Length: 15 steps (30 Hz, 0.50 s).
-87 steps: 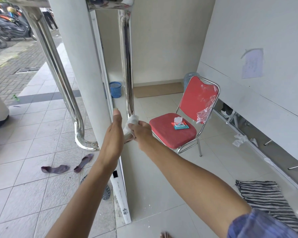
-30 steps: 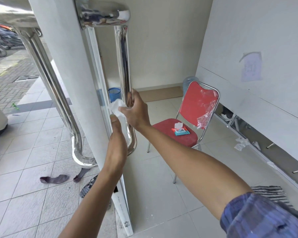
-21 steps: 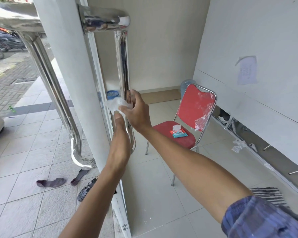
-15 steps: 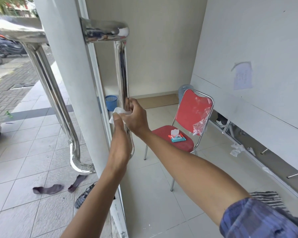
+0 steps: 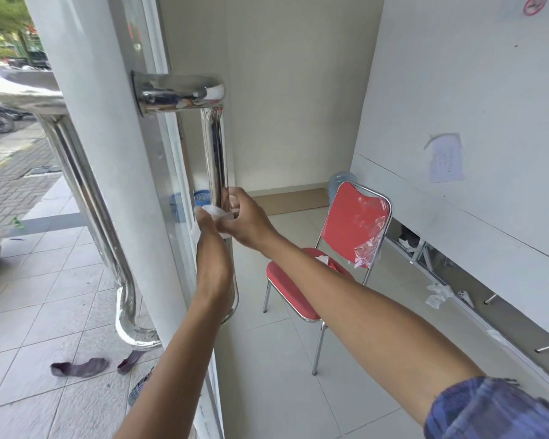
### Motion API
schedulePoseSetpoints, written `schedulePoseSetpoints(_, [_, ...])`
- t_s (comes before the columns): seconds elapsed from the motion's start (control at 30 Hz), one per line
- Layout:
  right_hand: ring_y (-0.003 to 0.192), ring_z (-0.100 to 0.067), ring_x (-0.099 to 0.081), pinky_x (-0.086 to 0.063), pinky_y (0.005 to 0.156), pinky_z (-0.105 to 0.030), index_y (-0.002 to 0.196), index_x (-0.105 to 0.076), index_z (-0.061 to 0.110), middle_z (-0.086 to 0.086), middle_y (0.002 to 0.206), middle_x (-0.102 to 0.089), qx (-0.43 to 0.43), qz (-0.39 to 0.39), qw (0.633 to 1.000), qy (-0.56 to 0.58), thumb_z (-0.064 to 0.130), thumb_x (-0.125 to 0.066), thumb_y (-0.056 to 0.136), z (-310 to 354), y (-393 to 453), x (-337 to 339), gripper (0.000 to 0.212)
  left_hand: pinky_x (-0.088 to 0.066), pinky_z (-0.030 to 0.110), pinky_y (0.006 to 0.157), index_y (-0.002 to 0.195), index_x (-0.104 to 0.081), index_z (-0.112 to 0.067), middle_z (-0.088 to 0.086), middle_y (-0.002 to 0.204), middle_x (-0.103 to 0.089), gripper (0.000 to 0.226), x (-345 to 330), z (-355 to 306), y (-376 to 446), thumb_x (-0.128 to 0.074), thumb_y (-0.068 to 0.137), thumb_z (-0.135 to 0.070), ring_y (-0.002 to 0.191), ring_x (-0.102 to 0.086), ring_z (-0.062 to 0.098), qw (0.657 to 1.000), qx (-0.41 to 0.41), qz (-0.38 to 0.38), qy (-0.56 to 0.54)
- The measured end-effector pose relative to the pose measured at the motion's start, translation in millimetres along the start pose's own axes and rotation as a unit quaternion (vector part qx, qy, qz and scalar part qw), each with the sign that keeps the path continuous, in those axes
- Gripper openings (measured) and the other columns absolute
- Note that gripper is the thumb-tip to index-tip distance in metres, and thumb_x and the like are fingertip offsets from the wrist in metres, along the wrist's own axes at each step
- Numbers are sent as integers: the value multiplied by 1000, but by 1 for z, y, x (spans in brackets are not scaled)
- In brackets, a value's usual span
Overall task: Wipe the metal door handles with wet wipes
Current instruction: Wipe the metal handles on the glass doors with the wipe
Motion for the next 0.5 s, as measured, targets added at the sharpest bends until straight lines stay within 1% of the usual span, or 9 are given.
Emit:
schedulePoseSetpoints(0.07, [121, -21, -56, -49, 100, -39, 136, -47, 24, -6, 129, -59, -8, 21, 1000, 15, 37, -81, 68, -6, -3, -1, 77, -23, 14, 91, 144, -43, -18, -16, 111, -43, 60, -1, 7, 3, -9, 105, -47, 112, -34, -3, 1000, 5, -4, 2])
schedulePoseSetpoints(0.1, [124, -19, -53, -48, 101, -38, 136, -47, 24, -6, 128, -59, -12, 32, 999, 35, 31, -79, 70, -9, -4, 0, 74, -25, 12, 90, 142, -46, -18, -17, 110, -47, 61, -1, 11, 6, -8, 104, -47, 115, -37, -1, 1000, 9, -4, 6])
schedulePoseSetpoints(0.13, [125, -17, -52, -48, 101, -37, 136, -48, 24, -5, 127, -58, -19, 40, 997, 59, 22, -76, 74, -12, -5, 2, 68, -24, 11, 91, 142, -45, -18, -16, 114, -50, 61, 0, 16, 9, -8, 104, -48, 120, -39, 1, 1000, 14, -4, 11])
schedulePoseSetpoints(0.17, [123, -17, -53, -48, 101, -37, 136, -49, 24, -6, 126, -59, -30, 46, 995, 83, 16, -71, 78, -16, -5, 5, 63, -21, 12, 92, 145, -42, -17, -11, 124, -51, 62, 0, 20, 12, -8, 104, -48, 126, -39, 4, 1000, 23, -6, 13])
schedulePoseSetpoints(0.23, [114, -18, -59, -49, 98, -39, 137, -50, 23, -8, 124, -61, -57, 45, 990, 124, 15, -62, 80, -24, -5, 7, 59, -19, 17, 94, 149, -34, -17, 1, 146, -43, 62, 1, 28, 17, -7, 104, -48, 138, -33, 10, 999, 40, -10, 12])
schedulePoseSetpoints(0.27, [108, -18, -62, -51, 95, -38, 137, -51, 23, -7, 124, -63, -73, 45, 987, 133, 17, -59, 82, -28, -5, 6, 55, -19, 18, 94, 149, -35, -17, 4, 150, -41, 62, 1, 33, 19, -7, 104, -48, 137, -33, 10, 999, 42, -7, 13])
schedulePoseSetpoints(0.37, [92, -18, -65, -54, 85, -36, 132, -54, 23, -5, 122, -65, -119, 51, 984, 123, 18, -54, 90, -39, -7, 4, 43, -24, 20, 94, 145, -43, -15, 7, 146, -47, 65, 4, 48, 28, -7, 104, -49, 120, -41, 6, 998, 51, -13, 21])
schedulePoseSetpoints(0.43, [87, -18, -67, -55, 86, -38, 130, -54, 22, -6, 120, -65, -145, 60, 981, 116, 18, -53, 90, -47, -8, 2, 40, -27, 24, 95, 144, -44, -11, 10, 143, -51, 67, 6, 58, 34, -7, 104, -49, 123, -47, 14, 998, 65, -16, 15])
schedulePoseSetpoints(0.5, [83, -18, -67, -55, 84, -38, 129, -54, 21, -6, 118, -65, -161, 58, 979, 112, 18, -55, 90, -53, -9, 1, 40, -29, 27, 99, 142, -45, -9, 13, 141, -52, 68, 9, 65, 38, -6, 104, -49, 129, -47, 21, 997, 76, -16, 11])
Point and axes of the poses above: each hand's wrist, its own y-axis towards the middle knuckle, its own x-axis out of the back of the hand, z = x × y, the point moved 3 cm from there along y, towards the middle knuckle
